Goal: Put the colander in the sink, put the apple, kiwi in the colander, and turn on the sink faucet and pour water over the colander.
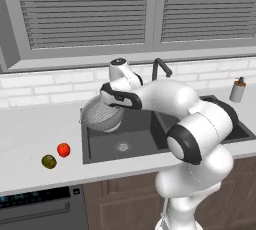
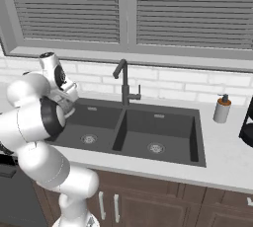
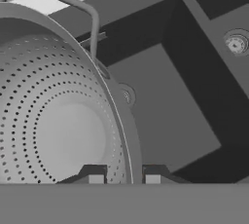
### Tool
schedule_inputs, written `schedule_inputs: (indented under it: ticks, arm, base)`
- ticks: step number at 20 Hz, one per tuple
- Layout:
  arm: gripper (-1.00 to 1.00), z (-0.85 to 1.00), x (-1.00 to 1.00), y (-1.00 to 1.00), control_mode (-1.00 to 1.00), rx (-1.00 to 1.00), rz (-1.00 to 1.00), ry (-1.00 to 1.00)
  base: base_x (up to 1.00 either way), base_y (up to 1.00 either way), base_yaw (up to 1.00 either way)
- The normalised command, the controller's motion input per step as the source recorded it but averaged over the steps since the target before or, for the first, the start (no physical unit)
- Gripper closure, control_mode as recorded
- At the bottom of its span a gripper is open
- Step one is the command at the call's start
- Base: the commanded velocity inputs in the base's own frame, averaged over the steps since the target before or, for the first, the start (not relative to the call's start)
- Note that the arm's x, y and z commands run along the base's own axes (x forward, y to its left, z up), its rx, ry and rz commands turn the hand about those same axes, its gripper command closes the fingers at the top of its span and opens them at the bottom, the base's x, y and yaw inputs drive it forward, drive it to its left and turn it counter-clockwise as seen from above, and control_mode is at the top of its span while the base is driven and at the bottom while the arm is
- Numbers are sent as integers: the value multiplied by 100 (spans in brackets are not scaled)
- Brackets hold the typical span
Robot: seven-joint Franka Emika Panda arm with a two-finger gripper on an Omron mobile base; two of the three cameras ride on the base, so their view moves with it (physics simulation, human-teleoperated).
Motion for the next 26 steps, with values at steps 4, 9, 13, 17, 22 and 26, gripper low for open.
schedule_inputs:
  ticks: [4, 9, 13, 17, 22, 26]
  arm:
    - [100, -70, 0, -59, -100, 0, 0, 0]
    - [100, -76, 0, -52, -100, 0, 0, 0]
    - [100, -53, 1, -19, -100, 1, 0, -2]
    - [100, -21, 13, 0, -100, 7, 1, -8]
    - [100, -39, 45, 0, -100, 3, 0, -5]
    - [100, -38, 52, 0, -100, 0, 0, -4]
  base:
    - [0, 0, 0]
    - [0, 0, 0]
    - [0, 0, 0]
    - [0, 0, 0]
    - [0, 0, 0]
    - [0, 0, 0]
